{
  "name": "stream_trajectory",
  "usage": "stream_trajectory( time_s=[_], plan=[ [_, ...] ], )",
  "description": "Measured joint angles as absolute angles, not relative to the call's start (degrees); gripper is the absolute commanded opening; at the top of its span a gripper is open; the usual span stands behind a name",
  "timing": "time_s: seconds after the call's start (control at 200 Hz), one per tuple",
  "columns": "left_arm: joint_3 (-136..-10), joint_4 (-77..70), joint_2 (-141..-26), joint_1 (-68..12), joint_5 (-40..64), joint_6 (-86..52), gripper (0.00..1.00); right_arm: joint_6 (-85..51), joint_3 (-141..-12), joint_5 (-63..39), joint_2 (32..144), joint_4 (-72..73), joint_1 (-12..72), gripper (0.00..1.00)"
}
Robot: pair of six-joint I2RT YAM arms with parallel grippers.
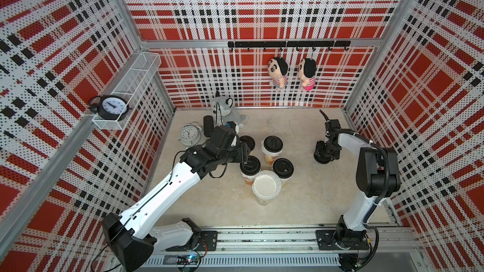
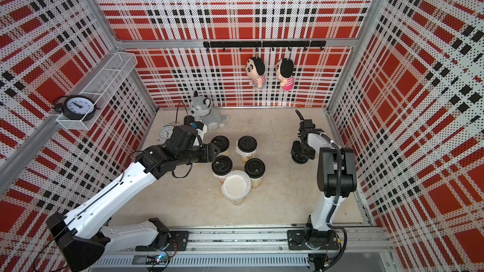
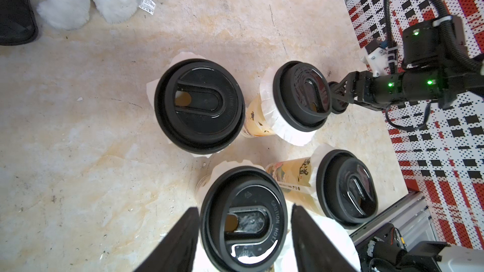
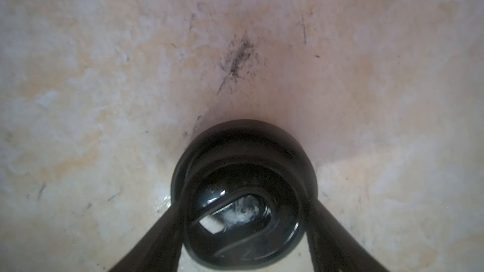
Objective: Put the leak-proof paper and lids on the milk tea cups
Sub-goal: Pick up the cup lid from the center of the board, then place the cup lid on the cup.
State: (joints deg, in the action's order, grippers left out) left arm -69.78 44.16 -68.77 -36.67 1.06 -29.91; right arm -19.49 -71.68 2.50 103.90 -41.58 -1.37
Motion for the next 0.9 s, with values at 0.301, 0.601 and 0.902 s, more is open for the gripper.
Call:
stream_trajectory(
  time_s=[0.301, 0.601, 0.902],
  plan=[
    [-69.3, 44.1, -68.0, -35.5, 1.1, -29.7, 0.6, -19.5, -75.0, 3.3, 87.5, -50.3, 1.7, 0.72],
    [-67.3, 43.9, -65.6, -30.9, 1.6, -28.6, 0.6, -20.2, -88.1, 7.9, 80.2, -64.5, 22.5, 0.72],
    [-66.5, 44.0, -63.7, -26.7, 2.6, -27.5, 0.6, -24.1, -101.7, 11.9, 85.8, -78.6, 48.2, 0.72]
  ],
)
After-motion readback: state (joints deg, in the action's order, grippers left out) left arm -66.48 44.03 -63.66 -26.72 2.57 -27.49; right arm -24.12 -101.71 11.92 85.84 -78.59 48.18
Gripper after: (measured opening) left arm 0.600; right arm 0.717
